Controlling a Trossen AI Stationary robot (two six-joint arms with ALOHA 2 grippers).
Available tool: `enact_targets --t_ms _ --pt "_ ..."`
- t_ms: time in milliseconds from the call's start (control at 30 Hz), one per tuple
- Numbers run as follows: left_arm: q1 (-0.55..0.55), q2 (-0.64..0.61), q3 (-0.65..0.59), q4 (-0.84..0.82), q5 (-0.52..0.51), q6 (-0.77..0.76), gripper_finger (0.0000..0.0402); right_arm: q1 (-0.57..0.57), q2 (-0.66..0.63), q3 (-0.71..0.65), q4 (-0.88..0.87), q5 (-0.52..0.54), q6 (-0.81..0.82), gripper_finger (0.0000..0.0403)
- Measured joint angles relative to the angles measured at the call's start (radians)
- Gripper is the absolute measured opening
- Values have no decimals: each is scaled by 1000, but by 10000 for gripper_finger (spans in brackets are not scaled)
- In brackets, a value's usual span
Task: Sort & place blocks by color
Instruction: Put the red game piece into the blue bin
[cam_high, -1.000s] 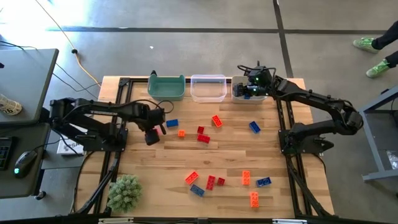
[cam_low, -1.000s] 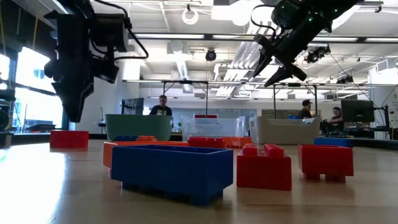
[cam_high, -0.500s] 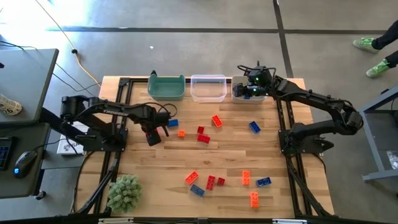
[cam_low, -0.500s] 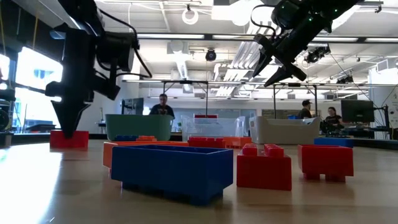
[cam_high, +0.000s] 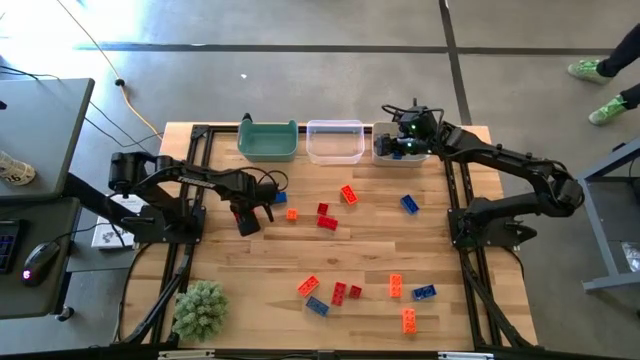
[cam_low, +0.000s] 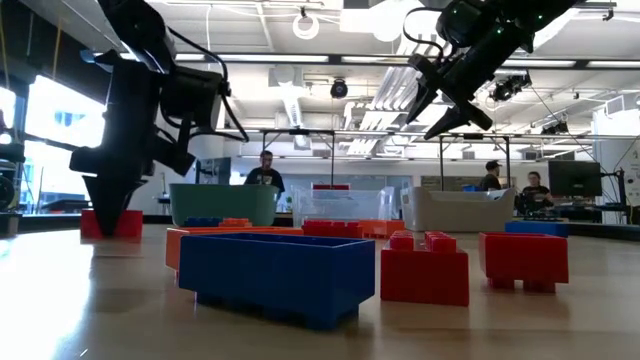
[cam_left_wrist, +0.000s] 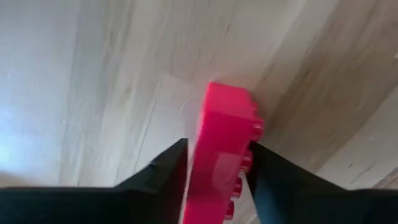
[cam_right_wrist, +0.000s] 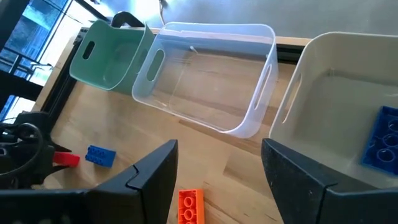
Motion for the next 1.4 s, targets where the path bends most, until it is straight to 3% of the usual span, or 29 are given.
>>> enact_targets --t_ms 133,433,833,1200,1400 --pt "0 -2 2 3 0 31 66 0 0 0 0 -15 0 220" --pt "0 -7 36 11 2 66 65 0 0 0 0 -83 0 220" --pt "18 -7 239 8 -39 180 65 81 0 0 0 -100 1 220" --pt "272 -7 411 18 -45 258 65 174 0 0 1 -88 2 220" --pt "444 -7 431 145 -45 258 65 205 0 0 0 -88 2 220"
